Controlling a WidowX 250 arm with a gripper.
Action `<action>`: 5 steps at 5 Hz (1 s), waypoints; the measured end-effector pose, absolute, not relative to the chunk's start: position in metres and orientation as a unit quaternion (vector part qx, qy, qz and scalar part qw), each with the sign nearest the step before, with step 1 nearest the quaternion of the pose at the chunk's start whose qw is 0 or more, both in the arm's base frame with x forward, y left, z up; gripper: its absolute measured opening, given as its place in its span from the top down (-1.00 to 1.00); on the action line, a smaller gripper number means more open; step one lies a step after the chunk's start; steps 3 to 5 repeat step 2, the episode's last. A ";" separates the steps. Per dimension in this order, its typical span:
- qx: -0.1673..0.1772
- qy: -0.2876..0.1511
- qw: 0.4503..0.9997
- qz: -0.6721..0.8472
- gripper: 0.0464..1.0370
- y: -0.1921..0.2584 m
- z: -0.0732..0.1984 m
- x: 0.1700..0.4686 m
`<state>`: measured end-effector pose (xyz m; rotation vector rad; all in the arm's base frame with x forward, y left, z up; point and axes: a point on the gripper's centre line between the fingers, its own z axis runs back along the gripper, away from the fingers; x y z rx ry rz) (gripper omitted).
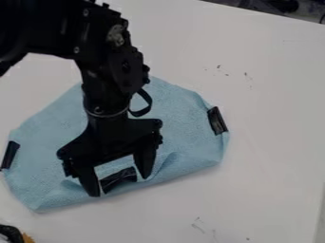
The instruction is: Unfold the cloth from center to bottom right
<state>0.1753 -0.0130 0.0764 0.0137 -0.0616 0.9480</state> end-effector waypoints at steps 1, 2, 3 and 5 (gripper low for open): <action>0.018 -0.046 0.882 0.469 -0.94 -0.019 0.081 0.169; 0.030 -0.070 0.892 0.445 -0.94 -0.014 0.080 0.176; 0.030 -0.070 0.892 0.445 -0.94 -0.014 0.080 0.176; 0.030 -0.070 0.892 0.445 -0.94 -0.014 0.080 0.176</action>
